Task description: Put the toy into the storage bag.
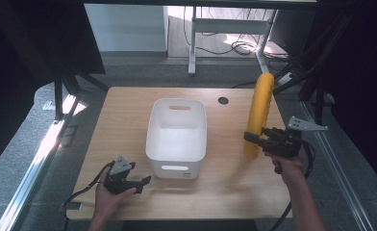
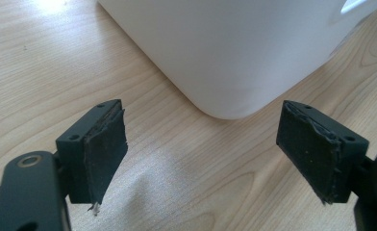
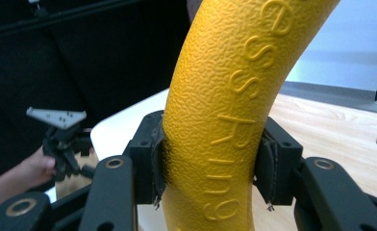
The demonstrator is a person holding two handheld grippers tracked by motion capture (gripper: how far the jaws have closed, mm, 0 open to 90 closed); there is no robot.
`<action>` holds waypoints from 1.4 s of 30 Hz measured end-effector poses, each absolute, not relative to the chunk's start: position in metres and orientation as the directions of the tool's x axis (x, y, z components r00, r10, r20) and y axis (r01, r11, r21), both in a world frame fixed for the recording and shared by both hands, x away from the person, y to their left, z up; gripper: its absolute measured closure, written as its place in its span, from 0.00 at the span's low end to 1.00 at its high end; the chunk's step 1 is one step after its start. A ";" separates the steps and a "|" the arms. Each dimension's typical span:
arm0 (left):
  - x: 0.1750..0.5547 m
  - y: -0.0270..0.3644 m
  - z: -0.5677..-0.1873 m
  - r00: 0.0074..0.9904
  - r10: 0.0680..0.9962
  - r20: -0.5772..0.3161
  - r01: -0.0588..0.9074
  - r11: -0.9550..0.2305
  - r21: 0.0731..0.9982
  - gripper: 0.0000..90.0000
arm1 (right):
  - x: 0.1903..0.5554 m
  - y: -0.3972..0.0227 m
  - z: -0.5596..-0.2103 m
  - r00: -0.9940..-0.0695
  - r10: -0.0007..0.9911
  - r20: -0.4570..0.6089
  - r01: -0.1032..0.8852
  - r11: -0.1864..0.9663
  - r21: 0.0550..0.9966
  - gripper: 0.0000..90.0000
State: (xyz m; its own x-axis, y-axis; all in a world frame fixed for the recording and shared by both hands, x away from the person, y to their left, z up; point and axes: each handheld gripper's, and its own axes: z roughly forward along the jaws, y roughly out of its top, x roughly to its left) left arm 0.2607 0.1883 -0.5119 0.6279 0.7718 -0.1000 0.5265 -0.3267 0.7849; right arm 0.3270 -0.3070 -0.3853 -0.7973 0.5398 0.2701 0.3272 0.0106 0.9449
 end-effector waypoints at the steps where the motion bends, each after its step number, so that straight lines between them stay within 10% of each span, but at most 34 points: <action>1: 0.261 0.188 -0.512 0.628 0.772 -0.100 0.526 -0.327 0.785 0.20 | 0.327 -0.307 -0.385 -0.797 0.540 0.270 0.327 0.011 0.945 0.57; 42: 0.262 0.188 -0.512 0.638 0.762 -0.112 0.526 -0.325 0.786 0.20 | 0.312 -0.254 -0.389 -0.714 0.684 0.149 0.176 -0.032 0.984 0.57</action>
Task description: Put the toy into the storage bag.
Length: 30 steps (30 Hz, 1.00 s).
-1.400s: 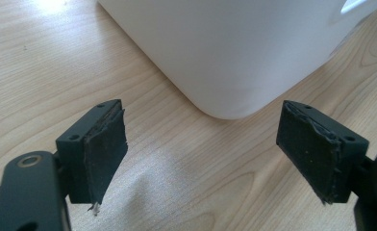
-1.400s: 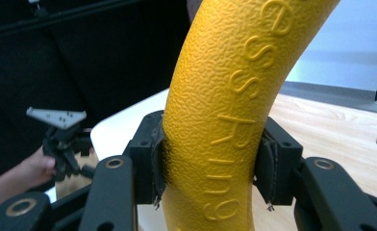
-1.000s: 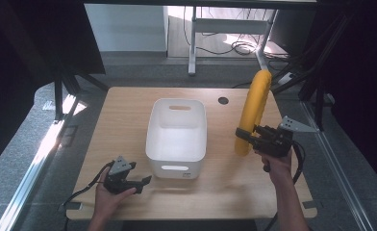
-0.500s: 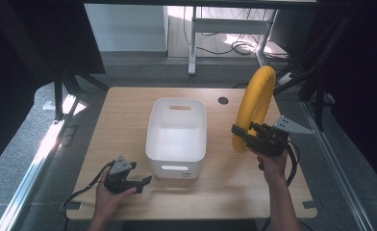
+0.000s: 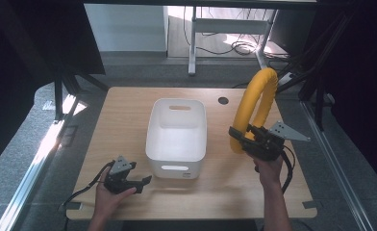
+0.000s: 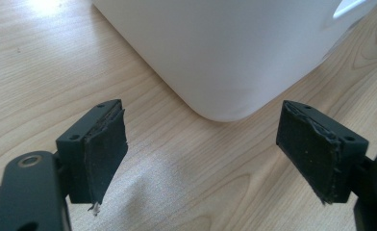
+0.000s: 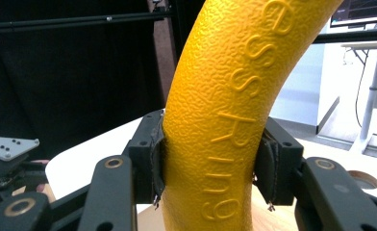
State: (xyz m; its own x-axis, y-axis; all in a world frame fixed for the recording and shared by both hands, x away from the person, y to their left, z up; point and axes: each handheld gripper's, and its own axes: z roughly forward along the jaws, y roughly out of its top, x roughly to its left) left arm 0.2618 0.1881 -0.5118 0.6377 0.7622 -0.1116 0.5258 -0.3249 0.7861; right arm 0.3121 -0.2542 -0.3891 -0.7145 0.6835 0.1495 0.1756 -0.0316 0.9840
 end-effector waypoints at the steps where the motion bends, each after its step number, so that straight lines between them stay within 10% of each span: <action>1: 0.262 0.188 -0.512 0.638 0.762 -0.112 0.526 -0.325 0.786 0.20 | 0.312 -0.254 -0.389 -0.714 0.684 0.149 0.176 -0.032 0.984 0.57; 30: 0.262 0.187 -0.512 0.641 0.760 -0.109 0.528 -0.333 0.781 0.20 | 0.303 -0.219 -0.390 -0.662 0.748 0.052 0.054 -0.021 0.998 0.57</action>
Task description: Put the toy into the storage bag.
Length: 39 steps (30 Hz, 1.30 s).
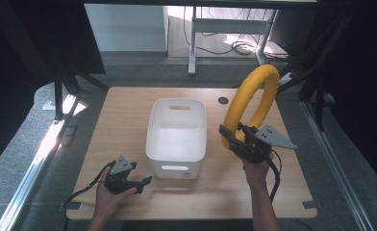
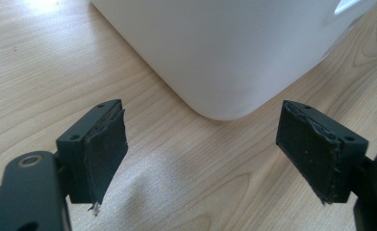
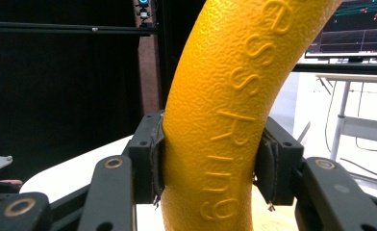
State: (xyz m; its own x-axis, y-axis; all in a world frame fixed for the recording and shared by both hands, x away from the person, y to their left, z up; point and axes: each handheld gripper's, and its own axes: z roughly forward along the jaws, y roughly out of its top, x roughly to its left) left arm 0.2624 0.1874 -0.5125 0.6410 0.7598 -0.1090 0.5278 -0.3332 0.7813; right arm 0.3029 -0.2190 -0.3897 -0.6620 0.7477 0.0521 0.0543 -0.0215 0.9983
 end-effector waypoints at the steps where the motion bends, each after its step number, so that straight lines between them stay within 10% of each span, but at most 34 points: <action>1: 0.262 0.187 -0.512 0.641 0.760 -0.109 0.528 -0.333 0.781 0.20 | 0.303 -0.219 -0.390 -0.662 0.748 0.052 0.054 -0.021 0.998 0.57; 39: 0.263 0.187 -0.513 0.644 0.757 -0.109 0.527 -0.336 0.780 0.20 | 0.298 -0.173 -0.339 -0.703 0.708 -0.066 -0.076 0.018 0.997 0.56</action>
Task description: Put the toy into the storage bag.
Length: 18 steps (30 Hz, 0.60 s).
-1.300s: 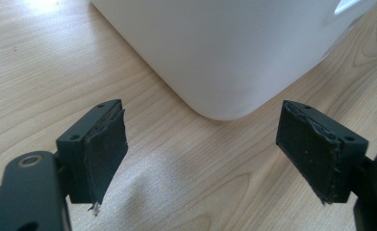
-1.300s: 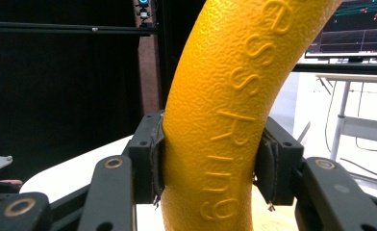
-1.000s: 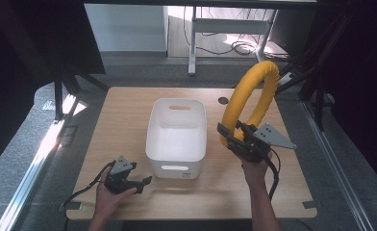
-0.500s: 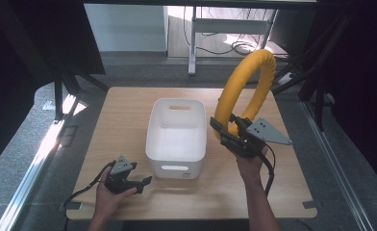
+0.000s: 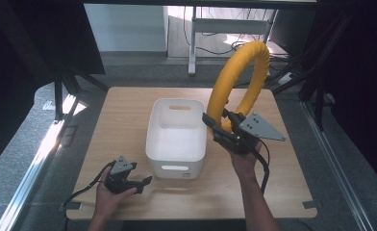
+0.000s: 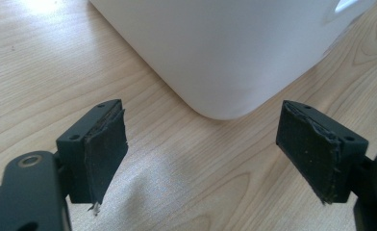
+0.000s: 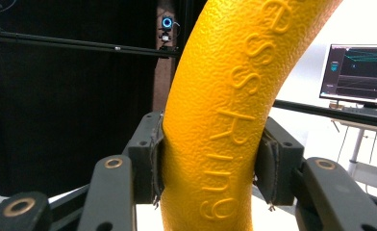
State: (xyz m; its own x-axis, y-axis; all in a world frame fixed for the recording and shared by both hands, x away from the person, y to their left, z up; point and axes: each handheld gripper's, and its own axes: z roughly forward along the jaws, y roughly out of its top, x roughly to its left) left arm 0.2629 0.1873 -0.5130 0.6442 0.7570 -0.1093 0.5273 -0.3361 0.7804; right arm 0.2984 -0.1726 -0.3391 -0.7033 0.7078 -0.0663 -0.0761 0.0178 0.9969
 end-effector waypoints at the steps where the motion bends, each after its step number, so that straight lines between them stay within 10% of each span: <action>1: 0.263 0.187 -0.513 0.645 0.757 -0.110 0.527 -0.336 0.781 0.20 | 0.299 -0.171 -0.337 -0.709 0.702 -0.070 -0.080 0.019 0.997 0.56; 18: 0.263 0.188 -0.513 0.646 0.756 -0.108 0.527 -0.338 0.780 0.20 | 0.300 -0.151 -0.327 -0.731 0.677 -0.089 -0.103 0.020 0.994 0.56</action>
State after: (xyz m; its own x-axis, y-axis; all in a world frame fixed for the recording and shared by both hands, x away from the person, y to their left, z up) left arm 0.2633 0.1876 -0.5131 0.6457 0.7559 -0.1080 0.5266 -0.3384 0.7799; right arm 0.3003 -0.1510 -0.3266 -0.7308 0.6767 -0.0894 -0.1031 0.0200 0.9945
